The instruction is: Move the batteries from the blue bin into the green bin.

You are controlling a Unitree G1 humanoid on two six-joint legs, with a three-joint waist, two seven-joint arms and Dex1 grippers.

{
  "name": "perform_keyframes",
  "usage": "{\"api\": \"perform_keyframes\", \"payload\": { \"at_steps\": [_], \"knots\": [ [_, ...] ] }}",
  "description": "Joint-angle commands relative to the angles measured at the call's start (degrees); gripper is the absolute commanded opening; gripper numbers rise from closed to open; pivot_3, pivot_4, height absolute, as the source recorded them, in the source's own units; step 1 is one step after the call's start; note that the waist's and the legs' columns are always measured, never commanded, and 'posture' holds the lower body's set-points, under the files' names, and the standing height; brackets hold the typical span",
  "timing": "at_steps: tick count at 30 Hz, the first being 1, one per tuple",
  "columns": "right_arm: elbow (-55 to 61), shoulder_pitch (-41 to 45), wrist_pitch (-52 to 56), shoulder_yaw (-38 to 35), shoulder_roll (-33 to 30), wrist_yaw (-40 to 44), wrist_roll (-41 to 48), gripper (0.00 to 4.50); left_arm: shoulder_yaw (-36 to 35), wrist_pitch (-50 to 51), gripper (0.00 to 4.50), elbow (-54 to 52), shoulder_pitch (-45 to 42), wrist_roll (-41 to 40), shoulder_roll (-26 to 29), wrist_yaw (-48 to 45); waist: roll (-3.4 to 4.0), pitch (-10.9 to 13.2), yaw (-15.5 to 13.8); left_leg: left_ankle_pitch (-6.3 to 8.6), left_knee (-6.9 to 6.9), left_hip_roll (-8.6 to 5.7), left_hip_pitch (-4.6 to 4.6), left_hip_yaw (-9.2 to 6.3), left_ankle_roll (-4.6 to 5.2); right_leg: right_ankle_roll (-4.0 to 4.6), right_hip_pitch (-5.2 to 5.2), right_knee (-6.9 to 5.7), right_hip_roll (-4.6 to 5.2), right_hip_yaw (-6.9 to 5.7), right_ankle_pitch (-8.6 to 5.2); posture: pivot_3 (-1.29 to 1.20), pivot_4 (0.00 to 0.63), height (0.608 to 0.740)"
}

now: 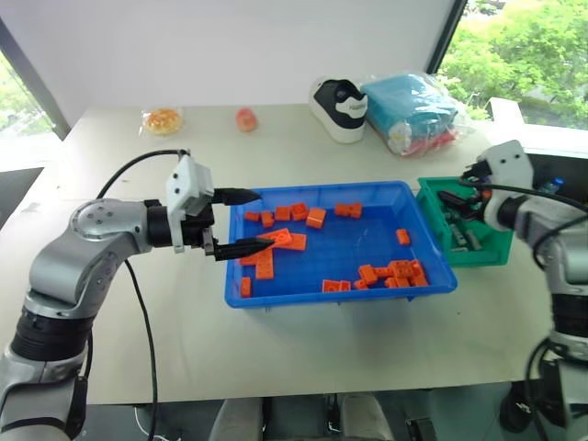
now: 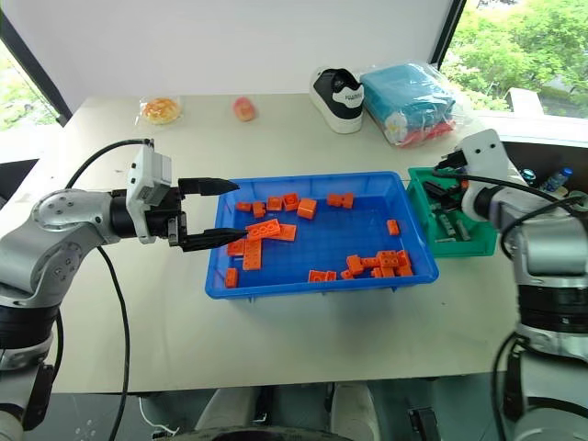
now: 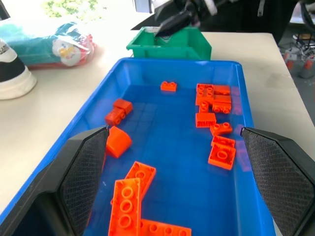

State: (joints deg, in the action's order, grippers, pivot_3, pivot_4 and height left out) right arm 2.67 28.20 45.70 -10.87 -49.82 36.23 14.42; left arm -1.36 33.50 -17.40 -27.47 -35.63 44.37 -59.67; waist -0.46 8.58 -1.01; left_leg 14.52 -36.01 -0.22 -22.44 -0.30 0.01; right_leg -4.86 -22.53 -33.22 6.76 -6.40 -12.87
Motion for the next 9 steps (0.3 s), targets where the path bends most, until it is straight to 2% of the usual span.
{"api": "perform_keyframes", "payload": {
  "at_steps": [1, 5, 9],
  "knots": [
    [3.54, -4.96, -16.77, -1.41, -7.45, 16.13, 1.47, 3.64, -2.78, 0.66, 4.50, 0.12, -1.39, -1.67, 1.14, -0.78, -0.03, 0.00, 0.07, 0.01, 0.00, 0.00, 0.01, -0.01, 0.01, -0.01, 0.04, 0.03, 0.00, 0.00, -0.01, 0.00, 0.150, 0.711],
    [-2.58, -11.28, -34.12, -2.46, -16.07, 33.70, 1.77, 3.64, -4.44, 1.67, 4.50, 1.22, -1.76, -2.83, 2.83, -2.33, -0.11, 0.06, 0.29, 0.02, -0.05, 0.01, 0.07, 0.01, 0.00, -0.03, 0.10, 0.07, 0.02, 0.01, -0.02, 0.00, 0.150, 0.711],
    [-10.22, -7.65, -35.90, -2.20, -17.96, 41.18, 5.16, 3.64, -5.31, 1.67, 4.50, 1.76, -1.61, -2.80, 4.56, -3.56, -0.09, 0.10, 0.48, 0.02, -0.03, 0.08, 0.16, 0.09, -0.01, -0.02, 0.09, 0.05, 0.02, 0.02, -0.01, 0.00, 0.150, 0.711]
  ]
}}
